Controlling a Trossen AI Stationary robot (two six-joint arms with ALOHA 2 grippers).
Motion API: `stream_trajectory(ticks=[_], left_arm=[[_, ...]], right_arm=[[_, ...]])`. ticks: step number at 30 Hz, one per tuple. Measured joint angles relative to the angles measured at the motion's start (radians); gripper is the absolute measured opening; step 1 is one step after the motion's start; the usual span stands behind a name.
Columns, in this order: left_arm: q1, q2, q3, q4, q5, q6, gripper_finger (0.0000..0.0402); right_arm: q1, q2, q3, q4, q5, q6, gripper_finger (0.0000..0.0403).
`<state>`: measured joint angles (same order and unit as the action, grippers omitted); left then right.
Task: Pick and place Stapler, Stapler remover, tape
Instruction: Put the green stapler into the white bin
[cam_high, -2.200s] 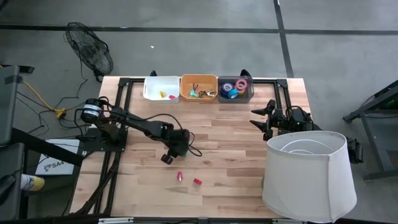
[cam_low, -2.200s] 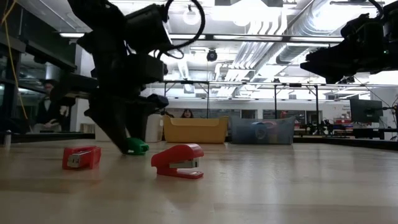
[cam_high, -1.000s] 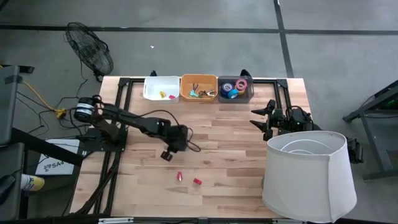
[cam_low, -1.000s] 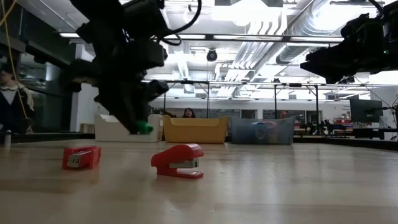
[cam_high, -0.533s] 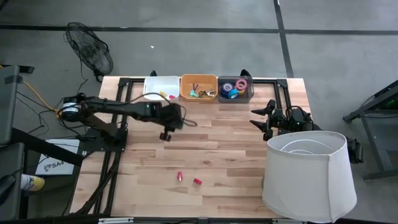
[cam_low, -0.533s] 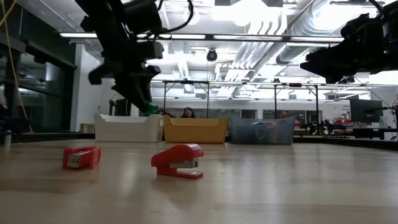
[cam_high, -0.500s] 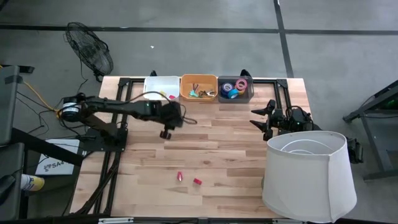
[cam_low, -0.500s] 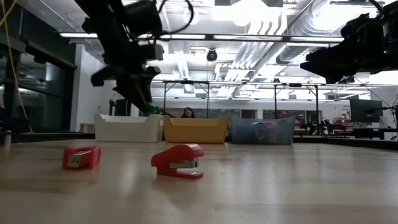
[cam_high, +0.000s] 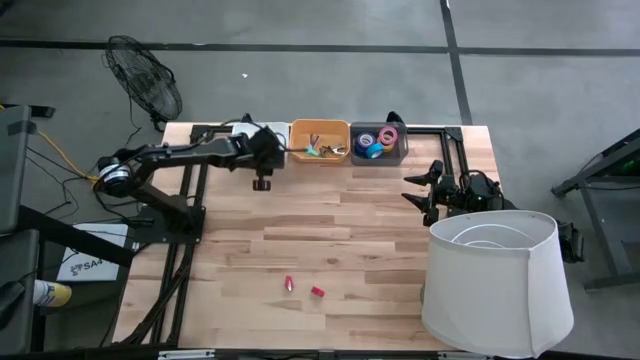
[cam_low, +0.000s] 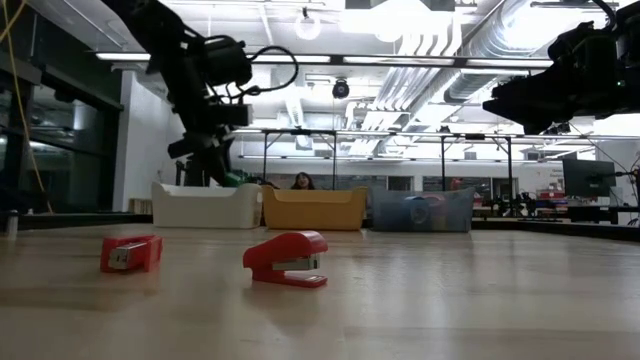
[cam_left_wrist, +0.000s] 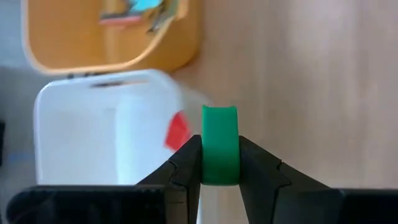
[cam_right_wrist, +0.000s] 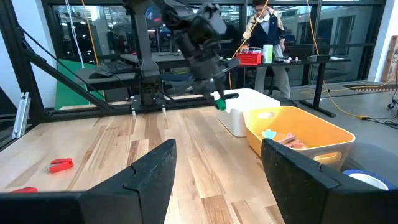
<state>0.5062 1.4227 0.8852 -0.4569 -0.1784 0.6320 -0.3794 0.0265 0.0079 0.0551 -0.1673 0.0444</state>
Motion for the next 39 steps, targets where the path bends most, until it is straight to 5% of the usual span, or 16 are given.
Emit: stream_trajectory(ticks=[17,29,39], left_arm=[[0.297,0.035,0.0,0.11,0.063,-0.135,0.0083],[0.387,0.127,0.0,0.112,0.11,-0.421,0.0083],[0.39,0.153,0.0,0.12,0.115,-0.457,0.0084]], right_arm=[[0.0,0.0,0.0,0.0,0.0,0.0,0.0227],[0.0,0.0,0.0,0.0,0.0,0.0,0.0227],[0.0,0.0,0.0,0.0,0.0,0.0,0.0227]])
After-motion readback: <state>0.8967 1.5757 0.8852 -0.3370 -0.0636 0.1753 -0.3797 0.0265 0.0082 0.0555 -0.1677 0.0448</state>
